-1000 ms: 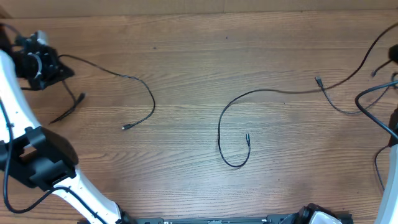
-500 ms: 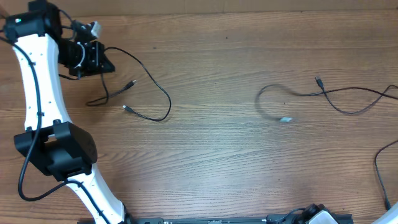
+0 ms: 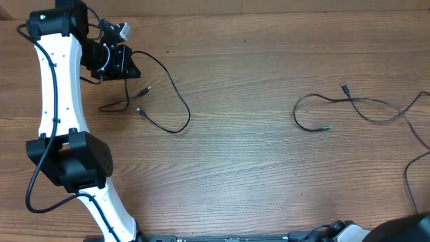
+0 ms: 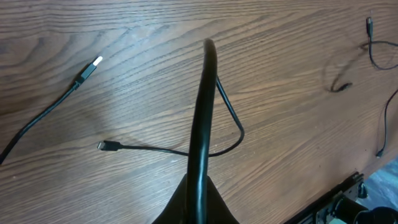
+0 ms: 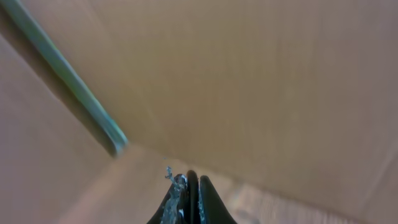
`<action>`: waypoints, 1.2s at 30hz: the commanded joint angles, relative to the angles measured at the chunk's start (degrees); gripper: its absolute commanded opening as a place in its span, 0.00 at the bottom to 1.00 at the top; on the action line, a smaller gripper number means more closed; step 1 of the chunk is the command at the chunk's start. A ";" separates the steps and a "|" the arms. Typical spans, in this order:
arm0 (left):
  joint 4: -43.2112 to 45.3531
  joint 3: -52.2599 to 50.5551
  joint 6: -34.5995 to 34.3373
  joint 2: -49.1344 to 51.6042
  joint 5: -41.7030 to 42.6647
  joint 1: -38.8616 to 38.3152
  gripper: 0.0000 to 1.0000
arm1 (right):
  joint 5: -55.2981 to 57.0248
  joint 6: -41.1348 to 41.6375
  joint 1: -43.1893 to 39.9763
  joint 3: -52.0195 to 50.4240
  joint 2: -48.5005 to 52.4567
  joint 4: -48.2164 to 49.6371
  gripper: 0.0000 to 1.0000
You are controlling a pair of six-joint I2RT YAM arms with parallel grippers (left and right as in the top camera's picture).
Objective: Untangle cables
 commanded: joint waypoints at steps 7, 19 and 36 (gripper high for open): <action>-0.70 1.33 1.29 -1.57 1.11 -1.68 0.04 | -9.55 -0.04 0.15 0.79 9.11 -6.67 0.81; -1.29 1.33 1.25 -1.57 1.90 -2.69 0.04 | -41.24 -0.04 0.22 0.76 9.20 -5.99 1.00; 1.73 1.33 1.25 -1.57 6.69 -14.86 0.04 | -72.04 -0.74 23.61 0.76 9.20 -9.20 1.00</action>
